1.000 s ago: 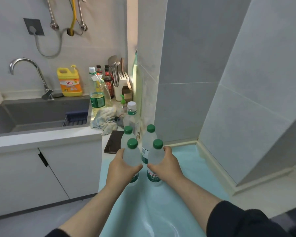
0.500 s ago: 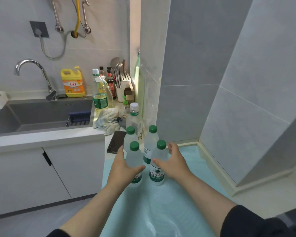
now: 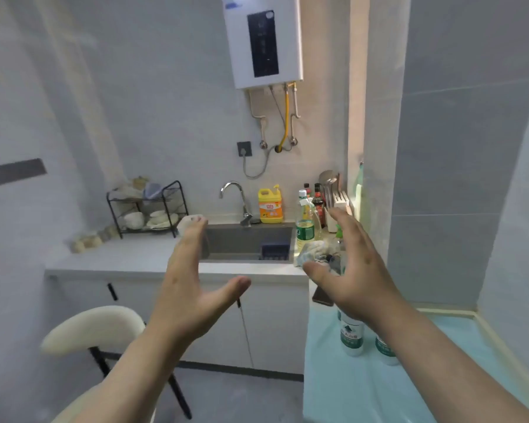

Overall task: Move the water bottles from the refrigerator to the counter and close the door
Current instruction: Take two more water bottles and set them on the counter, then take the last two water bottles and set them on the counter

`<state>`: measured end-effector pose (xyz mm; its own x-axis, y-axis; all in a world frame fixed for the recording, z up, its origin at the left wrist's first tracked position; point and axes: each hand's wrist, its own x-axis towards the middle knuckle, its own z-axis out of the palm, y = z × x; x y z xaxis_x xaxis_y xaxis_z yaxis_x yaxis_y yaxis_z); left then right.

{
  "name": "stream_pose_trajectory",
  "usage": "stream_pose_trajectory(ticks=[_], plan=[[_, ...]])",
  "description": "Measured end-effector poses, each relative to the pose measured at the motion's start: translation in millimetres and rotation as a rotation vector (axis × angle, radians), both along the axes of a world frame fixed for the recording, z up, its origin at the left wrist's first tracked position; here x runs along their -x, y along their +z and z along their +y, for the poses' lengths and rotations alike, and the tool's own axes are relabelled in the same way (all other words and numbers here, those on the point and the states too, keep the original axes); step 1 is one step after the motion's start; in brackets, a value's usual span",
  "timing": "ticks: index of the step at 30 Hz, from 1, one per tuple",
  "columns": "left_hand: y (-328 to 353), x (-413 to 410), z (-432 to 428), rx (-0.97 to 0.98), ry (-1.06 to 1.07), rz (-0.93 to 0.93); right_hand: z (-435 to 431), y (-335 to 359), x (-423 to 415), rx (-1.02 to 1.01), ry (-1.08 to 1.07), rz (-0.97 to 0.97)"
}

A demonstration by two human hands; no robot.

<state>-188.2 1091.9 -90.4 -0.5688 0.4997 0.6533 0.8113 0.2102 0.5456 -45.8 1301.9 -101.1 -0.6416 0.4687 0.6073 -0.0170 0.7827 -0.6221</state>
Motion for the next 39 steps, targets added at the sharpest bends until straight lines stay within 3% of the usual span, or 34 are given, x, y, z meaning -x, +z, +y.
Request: stream_pose_trajectory(ticks=[7, 13, 20, 30, 39], plan=[[68, -100, -214, -0.099, 0.324, 0.256, -176, 60, -3, -0.075, 0.410, 0.279], [95, -175, -384, -0.190, 0.670, 0.309, -345, 98, 21, -0.089, 0.767, 0.390], [110, -243, -570, -0.169, 1.062, 0.364, -564, 119, 31, -0.074, 1.151, 0.469], [120, -265, -800, -0.126, 1.303, 0.347, -826, 131, 43, -0.029, 1.344, 0.386], [96, -192, -936, -0.166, 1.400, 0.229, -993, 114, 99, 0.009, 1.396, 0.258]])
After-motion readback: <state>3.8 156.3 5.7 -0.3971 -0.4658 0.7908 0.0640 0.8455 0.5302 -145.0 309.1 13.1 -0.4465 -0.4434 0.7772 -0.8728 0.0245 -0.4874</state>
